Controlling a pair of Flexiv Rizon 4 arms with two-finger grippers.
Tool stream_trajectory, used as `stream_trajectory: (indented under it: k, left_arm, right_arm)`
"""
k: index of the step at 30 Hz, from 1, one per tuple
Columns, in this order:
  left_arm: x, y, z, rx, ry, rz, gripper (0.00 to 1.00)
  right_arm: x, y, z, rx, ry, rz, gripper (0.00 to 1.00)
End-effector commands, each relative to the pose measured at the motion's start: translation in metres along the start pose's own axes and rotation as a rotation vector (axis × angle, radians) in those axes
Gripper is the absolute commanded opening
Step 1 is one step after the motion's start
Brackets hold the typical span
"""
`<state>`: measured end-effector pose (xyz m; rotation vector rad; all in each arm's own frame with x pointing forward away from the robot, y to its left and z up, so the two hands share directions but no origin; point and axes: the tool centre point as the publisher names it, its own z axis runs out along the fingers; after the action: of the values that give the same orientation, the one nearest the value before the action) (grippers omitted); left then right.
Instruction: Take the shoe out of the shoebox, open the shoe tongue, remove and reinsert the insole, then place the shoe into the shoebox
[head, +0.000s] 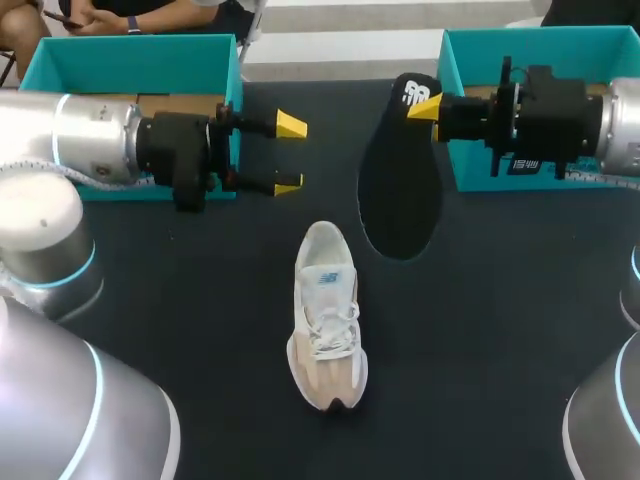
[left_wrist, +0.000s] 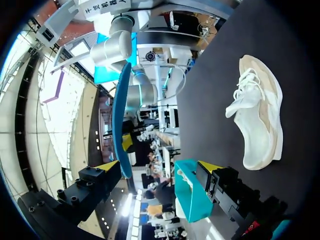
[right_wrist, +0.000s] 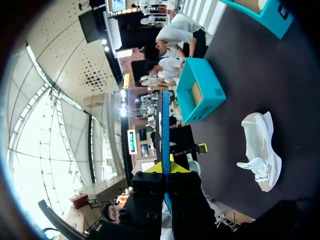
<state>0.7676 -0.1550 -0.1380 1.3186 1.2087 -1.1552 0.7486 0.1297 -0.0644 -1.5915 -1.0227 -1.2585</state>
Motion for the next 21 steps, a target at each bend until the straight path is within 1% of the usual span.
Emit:
stream_trajectory:
  k: [1, 5, 8, 12, 13, 19, 20, 21]
  left_arm:
    - [0.000, -0.015, 0.003, -0.061, -0.028, -0.001, 1.00]
    - [-0.007, -0.018, 0.006, -0.054, -0.044, 0.001, 1.00]
    - [-0.013, -0.021, 0.011, -0.045, -0.050, 0.011, 1.00]
    - [-0.017, -0.022, 0.020, -0.040, -0.060, 0.023, 1.00]
    - [-0.018, -0.022, 0.024, -0.048, -0.071, 0.028, 1.00]
    - [-0.021, -0.023, 0.042, -0.039, -0.100, 0.026, 1.00]
    - [-0.021, -0.023, 0.045, -0.030, -0.104, 0.021, 0.91]
    - [-0.020, -0.024, 0.048, -0.030, -0.103, 0.022, 0.91]
  right_arm:
    - [-0.007, 0.019, 0.020, 0.022, -0.012, 0.006, 0.00]
    - [-0.019, 0.026, 0.025, 0.071, -0.031, 0.053, 0.00]
    - [-0.029, 0.028, 0.031, 0.083, -0.037, 0.088, 0.00]
    - [-0.040, 0.029, 0.041, 0.070, -0.033, 0.123, 0.00]
    - [-0.041, 0.029, 0.044, 0.072, -0.032, 0.123, 0.00]
    - [-0.050, 0.031, 0.056, 0.058, -0.017, 0.128, 0.00]
    - [-0.051, 0.032, 0.057, 0.056, -0.013, 0.128, 0.00]
    - [-0.051, 0.033, 0.059, 0.056, -0.011, 0.127, 0.00]
